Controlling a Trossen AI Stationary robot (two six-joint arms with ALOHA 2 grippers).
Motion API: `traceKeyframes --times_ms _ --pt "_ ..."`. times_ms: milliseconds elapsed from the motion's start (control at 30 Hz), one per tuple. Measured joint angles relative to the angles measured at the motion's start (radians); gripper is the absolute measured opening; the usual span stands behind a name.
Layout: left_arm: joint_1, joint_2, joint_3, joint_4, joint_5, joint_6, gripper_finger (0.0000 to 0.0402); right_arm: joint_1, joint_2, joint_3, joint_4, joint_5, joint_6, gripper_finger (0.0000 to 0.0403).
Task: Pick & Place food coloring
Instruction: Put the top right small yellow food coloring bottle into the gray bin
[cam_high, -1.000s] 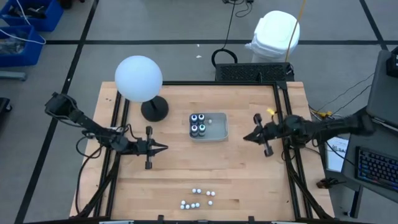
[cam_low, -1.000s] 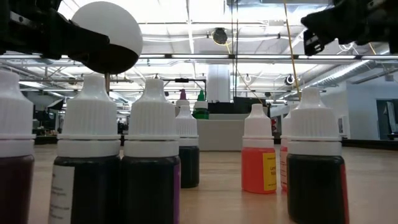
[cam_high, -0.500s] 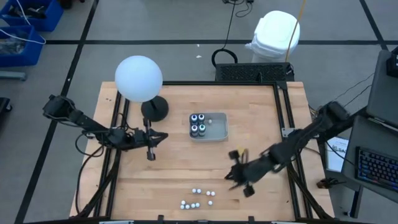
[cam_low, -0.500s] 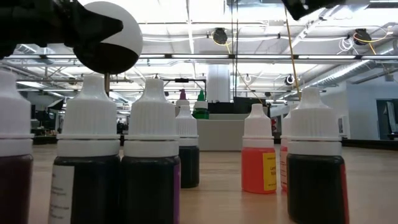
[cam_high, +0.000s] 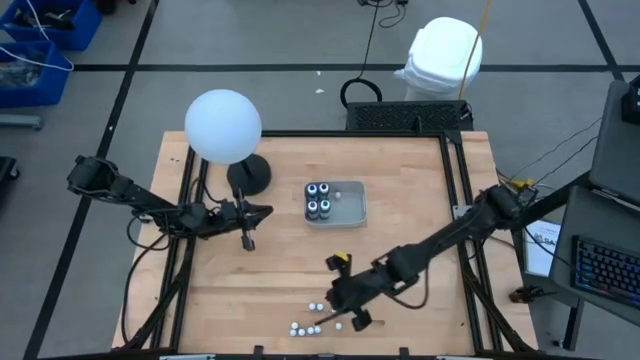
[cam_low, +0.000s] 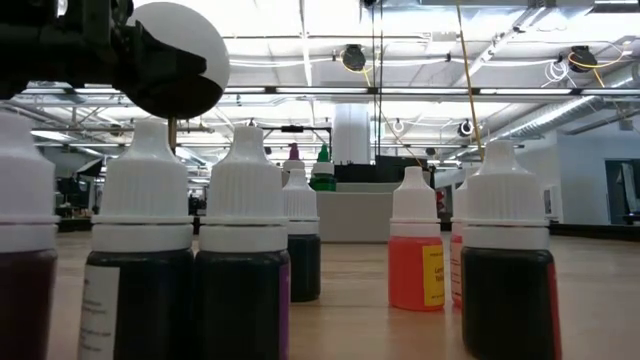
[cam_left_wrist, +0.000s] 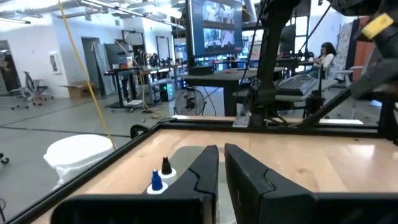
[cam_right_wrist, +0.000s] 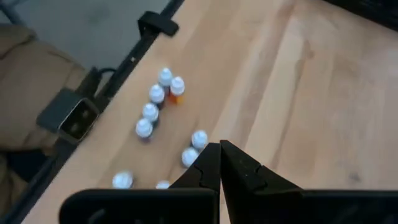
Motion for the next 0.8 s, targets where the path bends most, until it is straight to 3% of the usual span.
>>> traceKeyframes --times_ms 267,600,800 --pt "0.001 0.000 0.000 -0.021 0.001 -0.009 0.0037 -0.056 0.079 0.000 0.031 -0.007 0.046 0.0000" --pt "0.001 0.000 0.000 -0.058 0.030 -0.063 0.0037 0.039 0.070 0.000 -0.107 -0.008 -0.006 0.0002" --pt "0.001 0.000 0.000 -0.057 0.080 -0.065 0.0037 0.094 0.070 0.000 -0.103 -0.007 0.014 0.0045"
